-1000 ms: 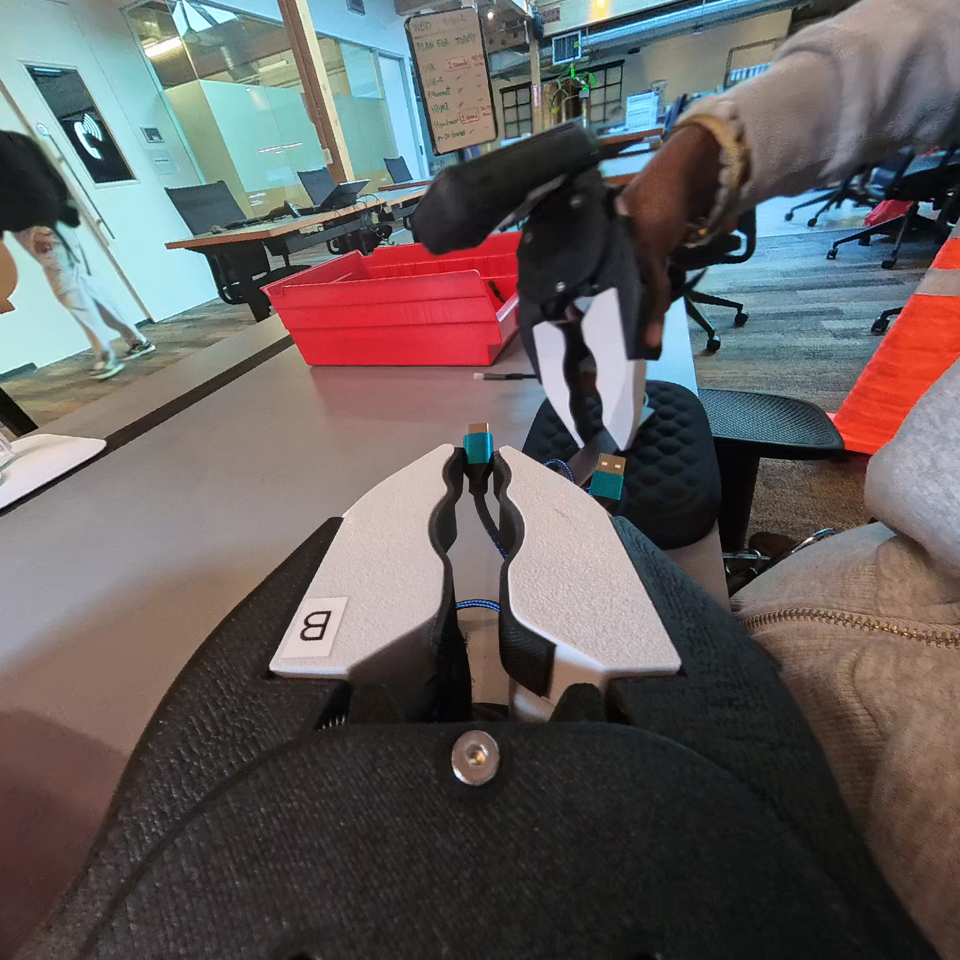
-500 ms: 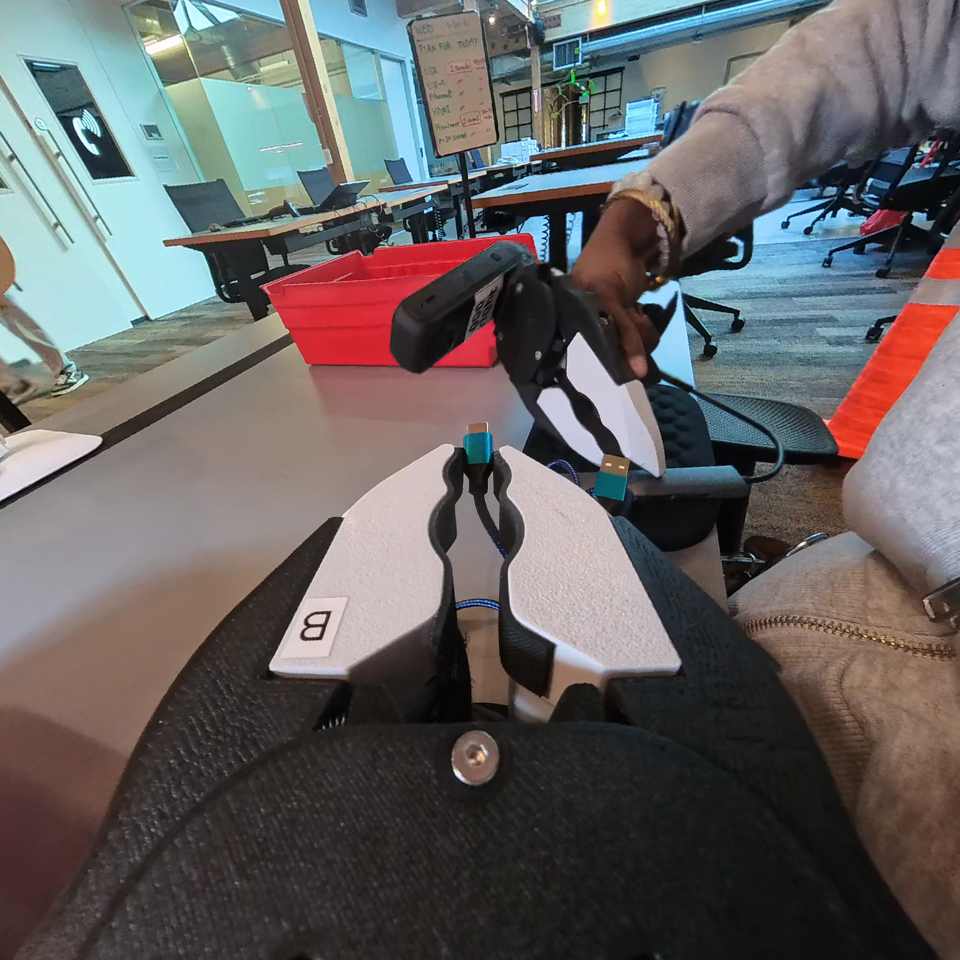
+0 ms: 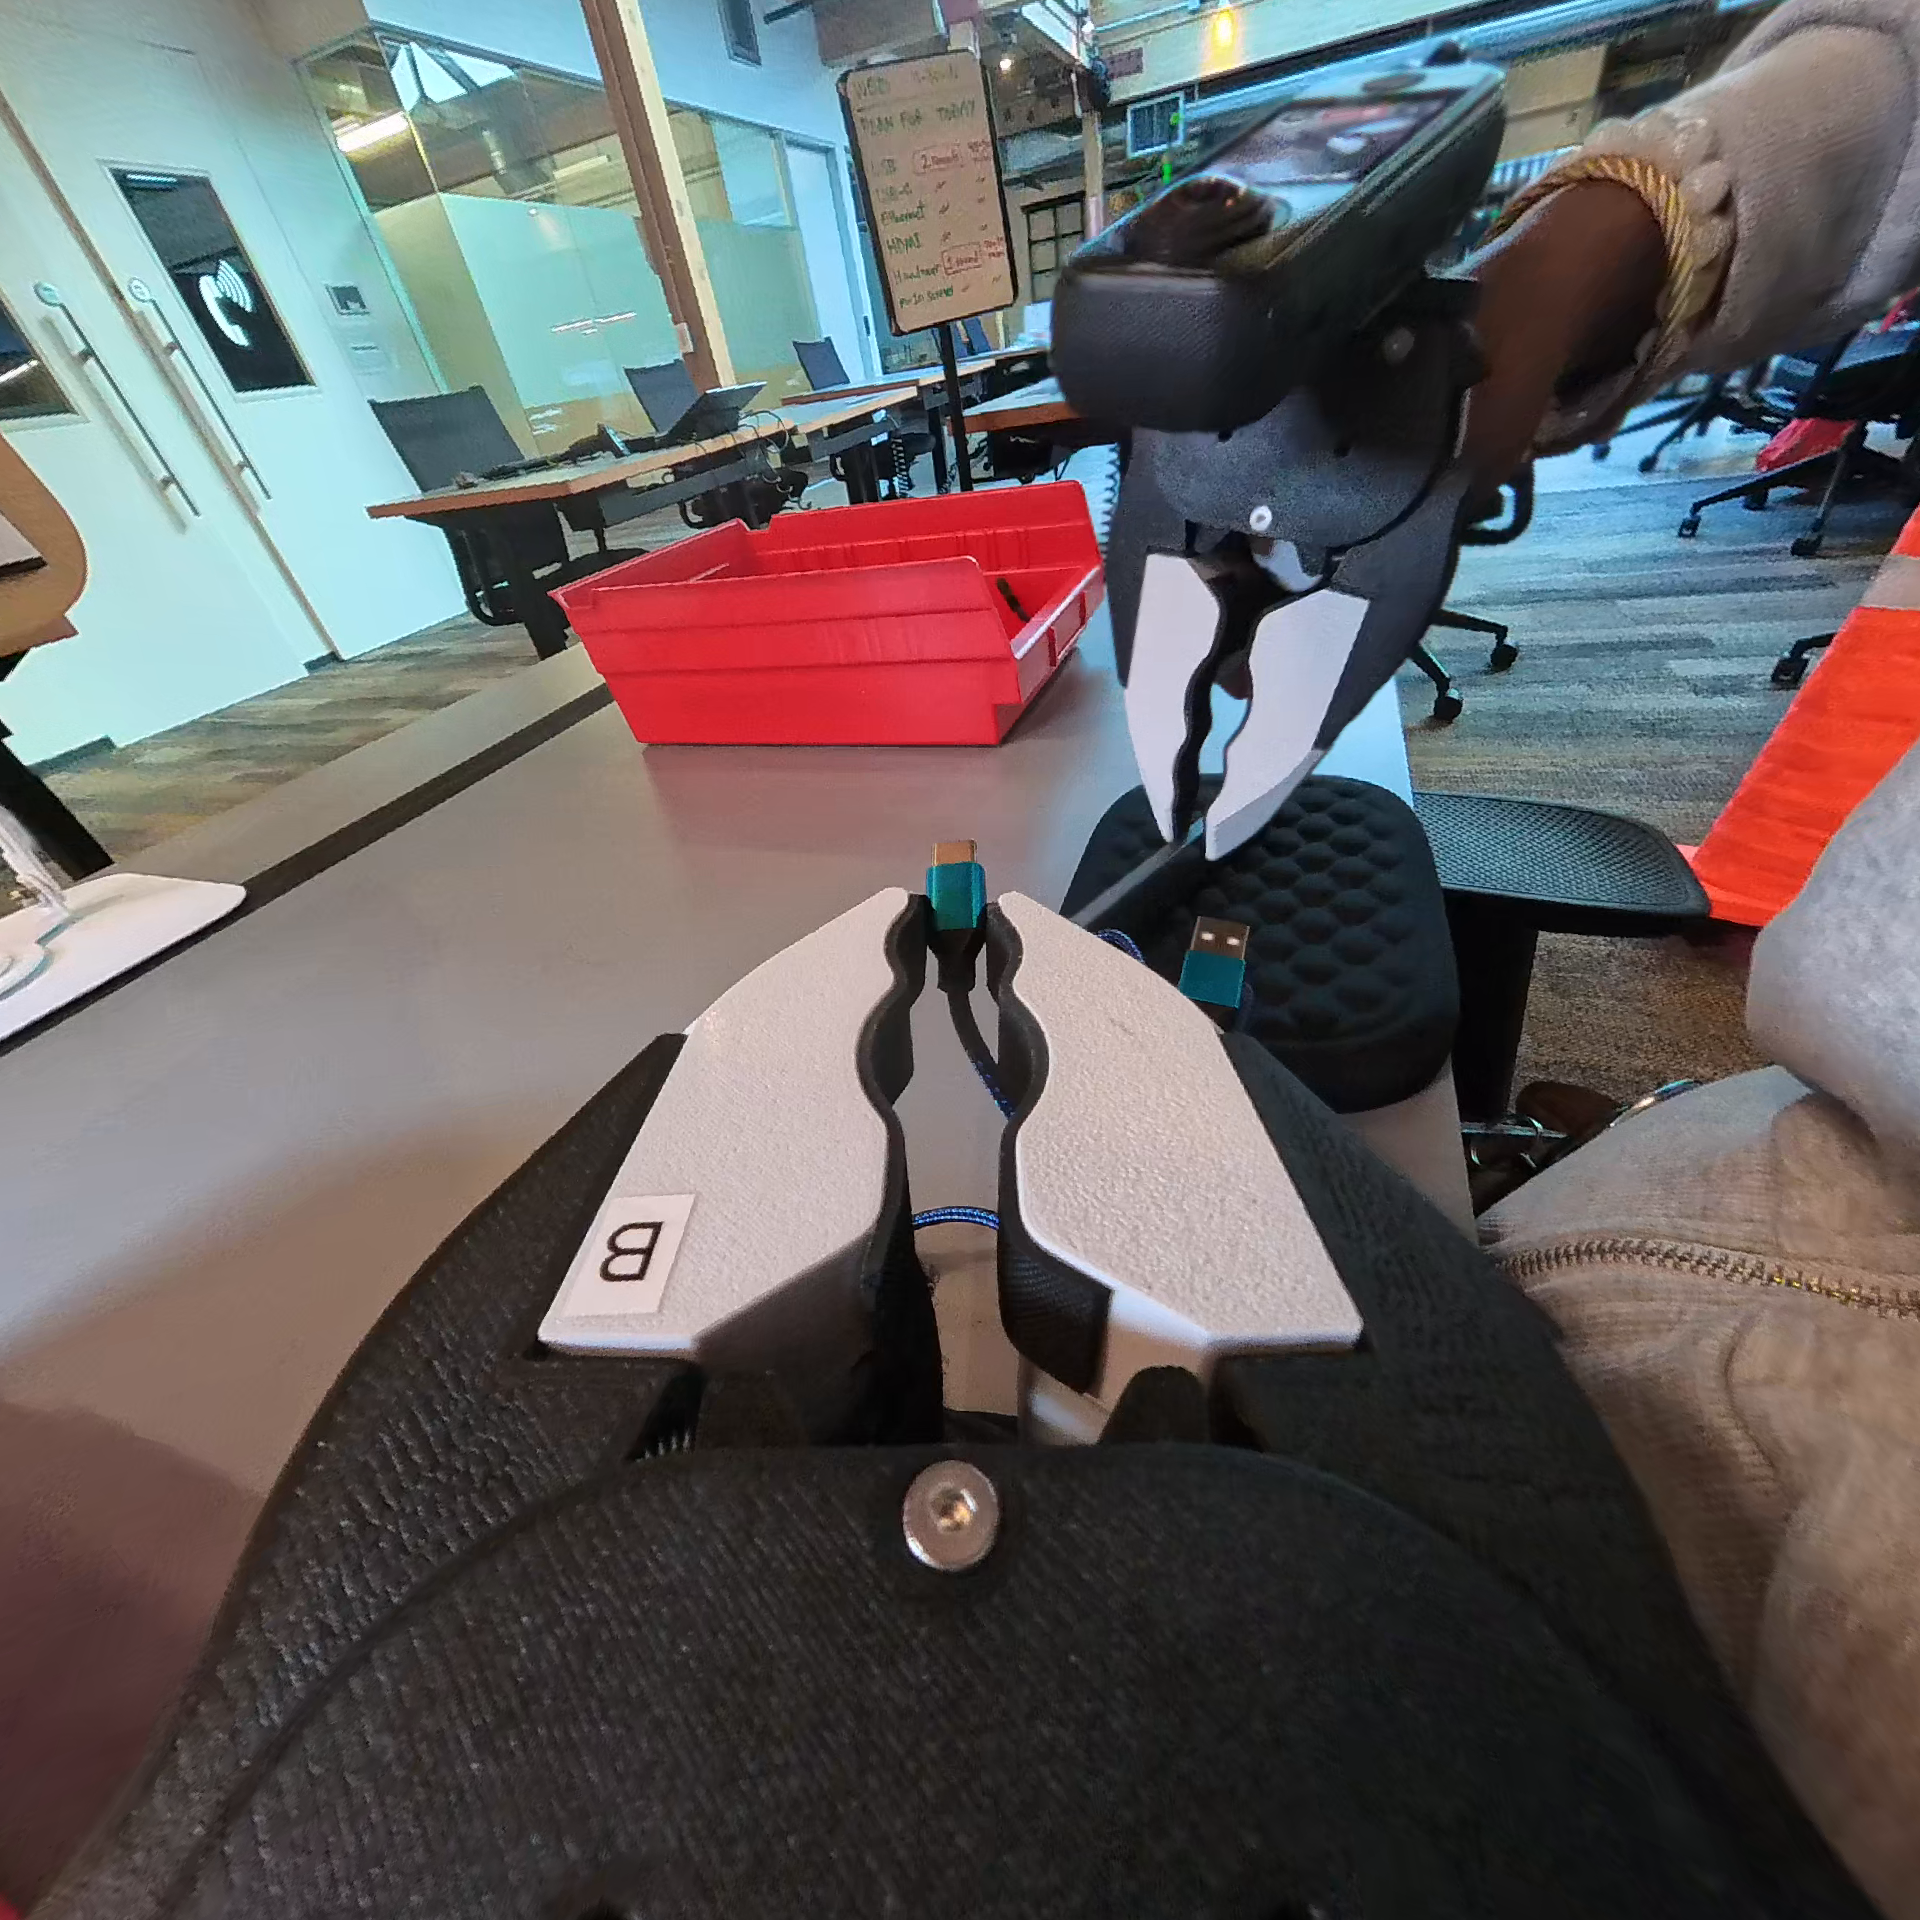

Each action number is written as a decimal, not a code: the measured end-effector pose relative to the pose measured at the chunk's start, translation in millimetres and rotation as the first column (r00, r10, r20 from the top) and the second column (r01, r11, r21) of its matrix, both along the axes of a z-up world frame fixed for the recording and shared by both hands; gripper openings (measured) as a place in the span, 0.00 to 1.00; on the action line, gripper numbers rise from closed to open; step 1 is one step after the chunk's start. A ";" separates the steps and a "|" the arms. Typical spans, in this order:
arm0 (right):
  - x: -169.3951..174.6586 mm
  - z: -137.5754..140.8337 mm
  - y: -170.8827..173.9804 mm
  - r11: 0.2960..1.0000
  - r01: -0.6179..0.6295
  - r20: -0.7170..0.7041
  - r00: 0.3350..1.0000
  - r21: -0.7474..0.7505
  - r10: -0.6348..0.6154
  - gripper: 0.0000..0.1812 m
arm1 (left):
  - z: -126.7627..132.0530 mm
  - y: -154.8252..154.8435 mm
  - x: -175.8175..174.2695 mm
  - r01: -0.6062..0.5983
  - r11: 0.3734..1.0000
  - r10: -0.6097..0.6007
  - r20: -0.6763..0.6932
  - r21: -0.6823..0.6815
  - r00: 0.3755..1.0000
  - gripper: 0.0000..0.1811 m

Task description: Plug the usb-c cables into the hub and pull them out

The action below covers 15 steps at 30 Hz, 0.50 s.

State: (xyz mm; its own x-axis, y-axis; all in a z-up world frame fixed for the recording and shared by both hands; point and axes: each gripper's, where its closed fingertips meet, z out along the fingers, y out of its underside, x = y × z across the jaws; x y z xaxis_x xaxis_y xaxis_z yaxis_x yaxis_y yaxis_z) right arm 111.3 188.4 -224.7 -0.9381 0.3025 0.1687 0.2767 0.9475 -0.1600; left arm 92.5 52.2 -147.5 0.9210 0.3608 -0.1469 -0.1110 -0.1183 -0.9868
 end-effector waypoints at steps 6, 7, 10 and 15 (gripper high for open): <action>9.8 -15.2 -4.1 0.997 -0.059 0.101 0.993 -0.043 0.063 0.06 | -0.3 0.6 0.6 0.003 1.000 -0.003 -0.005 -0.004 1.000 0.06; 9.8 -17.6 -5.2 0.997 -0.070 0.112 0.991 -0.043 0.075 0.05 | -0.5 0.6 0.6 0.004 1.000 -0.004 -0.004 -0.005 1.000 0.06; 7.3 -17.7 -7.2 0.996 -0.051 0.131 0.990 -0.068 0.060 0.05 | -1.2 1.1 1.0 0.009 1.000 -0.009 -0.001 -0.009 1.000 0.06; 5.7 -19.6 -10.1 0.986 0.008 0.141 0.990 -0.165 0.016 0.05 | -3.5 2.4 0.8 0.012 1.000 -0.011 0.004 -0.025 1.000 0.06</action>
